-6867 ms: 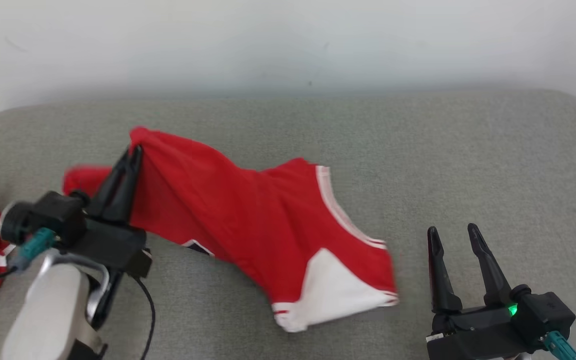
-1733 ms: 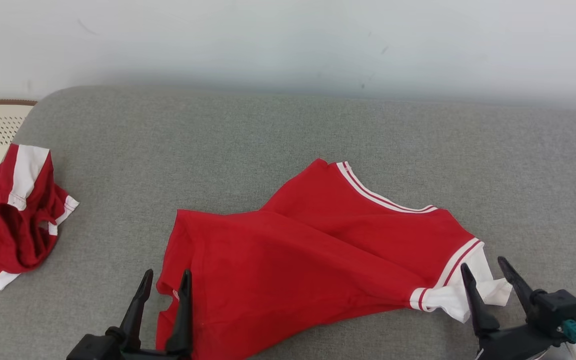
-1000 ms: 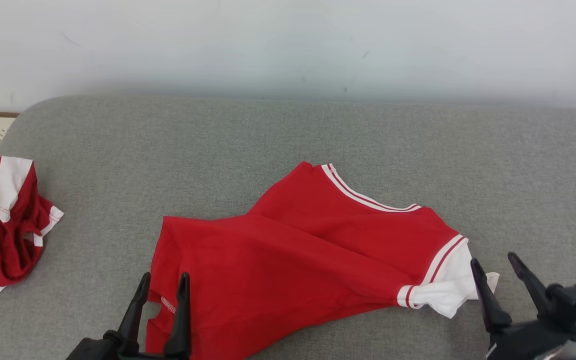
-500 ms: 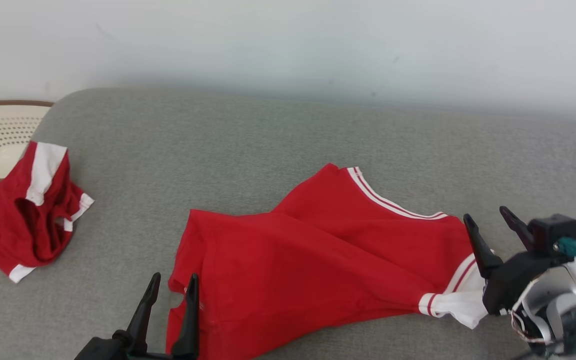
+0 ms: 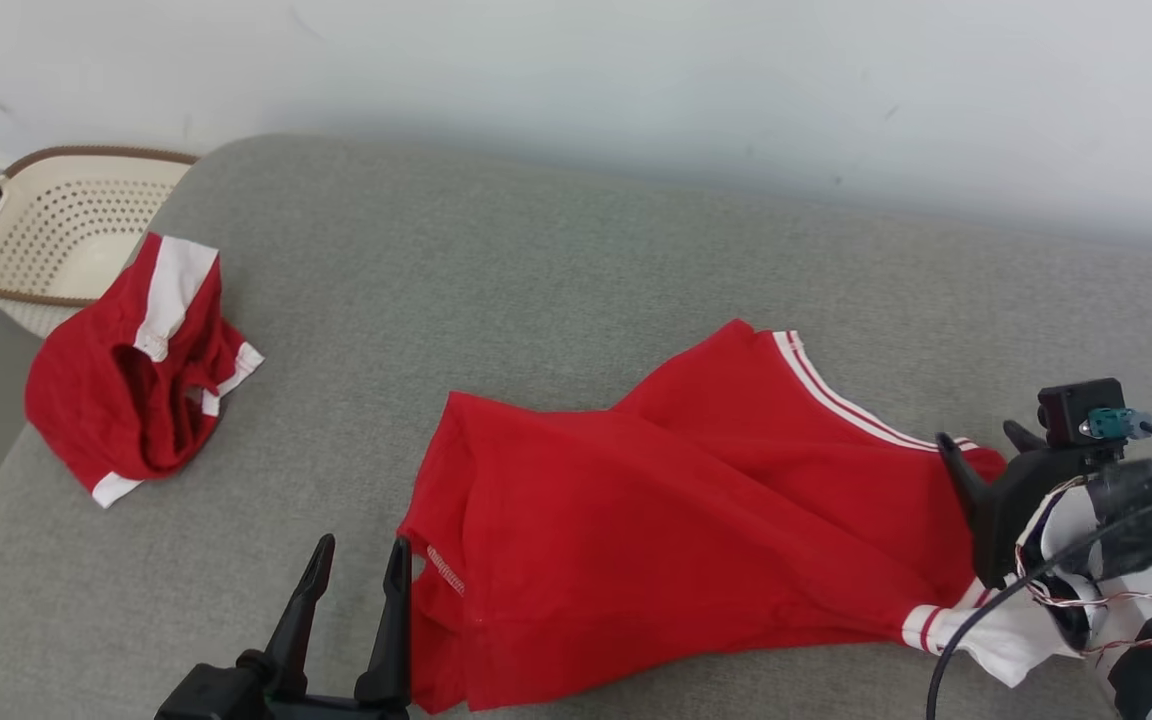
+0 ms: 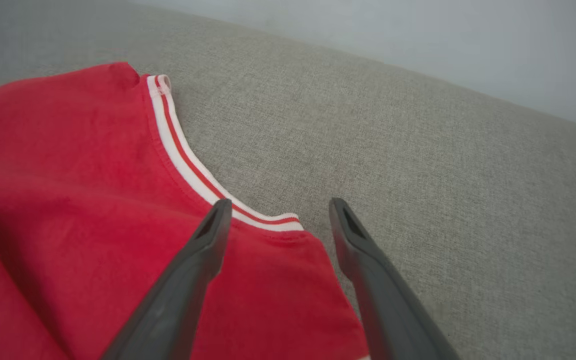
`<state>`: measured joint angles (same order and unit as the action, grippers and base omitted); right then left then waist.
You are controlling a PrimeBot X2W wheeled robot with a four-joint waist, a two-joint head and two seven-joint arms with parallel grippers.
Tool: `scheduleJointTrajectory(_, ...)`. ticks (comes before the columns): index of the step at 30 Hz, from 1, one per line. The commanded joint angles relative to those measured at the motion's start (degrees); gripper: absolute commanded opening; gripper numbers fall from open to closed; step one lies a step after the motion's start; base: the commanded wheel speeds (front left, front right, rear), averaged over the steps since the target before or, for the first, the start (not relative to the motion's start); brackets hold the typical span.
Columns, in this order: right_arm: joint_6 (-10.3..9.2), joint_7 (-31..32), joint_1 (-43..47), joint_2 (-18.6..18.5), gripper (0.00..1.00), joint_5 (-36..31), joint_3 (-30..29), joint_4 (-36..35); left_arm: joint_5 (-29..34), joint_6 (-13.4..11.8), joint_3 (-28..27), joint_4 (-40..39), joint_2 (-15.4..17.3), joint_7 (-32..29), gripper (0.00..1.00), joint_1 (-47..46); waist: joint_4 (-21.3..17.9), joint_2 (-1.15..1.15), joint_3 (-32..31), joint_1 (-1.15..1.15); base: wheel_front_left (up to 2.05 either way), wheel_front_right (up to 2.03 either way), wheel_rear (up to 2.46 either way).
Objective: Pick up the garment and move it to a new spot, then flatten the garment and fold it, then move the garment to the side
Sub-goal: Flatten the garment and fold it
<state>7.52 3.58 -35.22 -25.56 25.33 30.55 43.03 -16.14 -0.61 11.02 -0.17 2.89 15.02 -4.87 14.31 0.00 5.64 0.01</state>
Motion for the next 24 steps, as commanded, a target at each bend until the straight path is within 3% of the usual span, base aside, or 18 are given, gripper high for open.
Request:
scheduleJointTrajectory(1, -0.05, 0.6, -0.9, -0.6, 1.00, 0.7, 1.0, 1.5, -0.7, -0.2, -0.1, -0.1, 0.0, 0.2, 1.00, -0.5, 1.1, 0.00, 0.9, -0.01, 0.00, 0.00, 0.00)
scheduleJointTrajectory(9, -0.05, 4.8, -4.0, -0.7, 1.00, 5.7, 6.4, 8.4, -0.9, -0.5, -0.1, -0.3, 0.0, 0.2, 1.00, -0.5, 1.7, 0.00, 1.4, -0.01, 0.00, 0.00, 0.00)
scheduleJointTrajectory(10, -0.05, 5.4, -4.1, -0.6, 0.88, 6.6, 7.2, 8.5, -1.0, -0.5, -0.2, -0.3, 0.0, 0.2, 1.00, -0.6, 1.6, 0.00, 1.5, -0.01, 0.00, 0.00, 0.00)
scheduleJointTrajectory(11, -0.05, 5.5, -4.1, -0.7, 0.25, 7.3, 8.1, 8.3, -1.0, -0.5, -0.2, -0.4, 0.0, 0.2, 1.00, -0.6, 1.5, 0.00, 1.5, -0.01, 0.00, 0.00, 0.00)
scheduleJointTrajectory(12, -0.05, 5.4, -4.4, -1.0, 0.00, 8.0, 8.8, 8.2, -1.0, -0.6, -0.2, -0.3, 0.0, 0.2, 1.00, -0.7, 1.4, 0.00, 1.6, -0.01, 0.00, 0.00, 0.00)
scheduleJointTrajectory(17, -0.06, 2.6, -6.8, -2.4, 0.00, 10.1, 10.9, 8.1, -0.9, -0.7, -0.5, -0.4, 0.0, 0.2, 1.00, -1.0, 0.6, 0.00, 2.0, -0.01, 0.00, 0.00, 0.00)
scheduleJointTrajectory(24, -0.06, -6.0, -11.3, -5.5, 0.00, 10.7, 6.5, 13.8, -0.8, -0.7, -0.5, -0.6, 0.0, 0.2, 1.00, -1.3, -0.4, 0.00, 2.7, -0.01, 0.00, 0.00, 0.00)
